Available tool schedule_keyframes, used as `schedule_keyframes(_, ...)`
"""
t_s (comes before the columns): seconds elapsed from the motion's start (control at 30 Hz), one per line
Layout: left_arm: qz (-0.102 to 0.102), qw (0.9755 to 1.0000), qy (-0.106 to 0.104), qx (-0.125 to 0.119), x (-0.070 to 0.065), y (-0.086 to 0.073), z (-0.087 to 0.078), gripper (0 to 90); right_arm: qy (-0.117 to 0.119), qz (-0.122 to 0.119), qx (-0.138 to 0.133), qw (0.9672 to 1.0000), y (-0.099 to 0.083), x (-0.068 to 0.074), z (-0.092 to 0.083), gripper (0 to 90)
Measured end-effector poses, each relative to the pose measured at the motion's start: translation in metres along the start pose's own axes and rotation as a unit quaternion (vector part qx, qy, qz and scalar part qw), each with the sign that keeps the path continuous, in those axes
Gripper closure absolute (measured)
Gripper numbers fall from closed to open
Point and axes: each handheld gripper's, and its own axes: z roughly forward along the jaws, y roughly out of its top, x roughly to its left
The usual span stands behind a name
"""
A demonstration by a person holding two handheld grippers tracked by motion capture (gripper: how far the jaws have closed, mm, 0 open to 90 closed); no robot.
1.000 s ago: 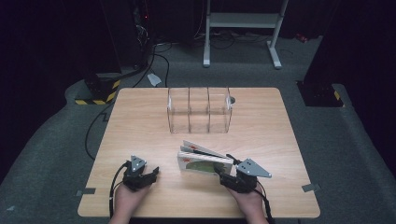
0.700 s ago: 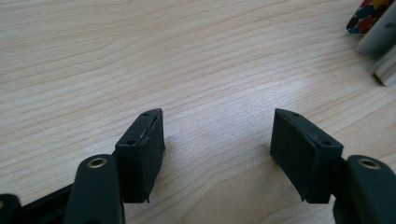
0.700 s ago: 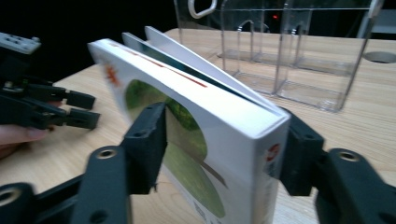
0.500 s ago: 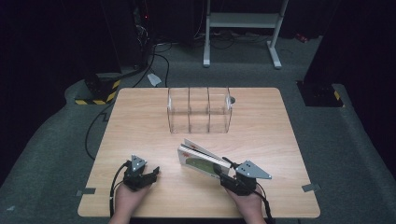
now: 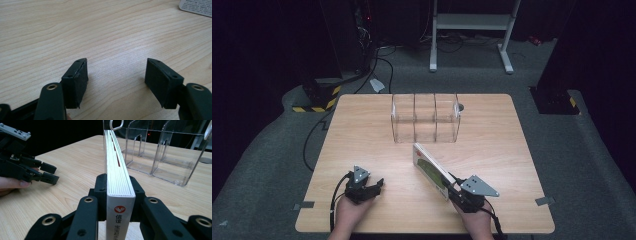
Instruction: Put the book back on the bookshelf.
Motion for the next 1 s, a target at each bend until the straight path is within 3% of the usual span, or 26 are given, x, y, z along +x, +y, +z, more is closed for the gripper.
schedule_keyframes(0.57,0.004,1.0000,-0.004,0.001,0.000,0.000,0.000,32.6,-0.051,0.017,-0.010,0.9985,0.007,-0.005,-0.016,74.8)
schedule_keyframes(1.0,0.002,1.0000,-0.004,0.001,-0.001,0.000,0.001,32.4,-0.112,0.031,-0.025,0.9929,0.016,-0.020,-0.031,75.1)
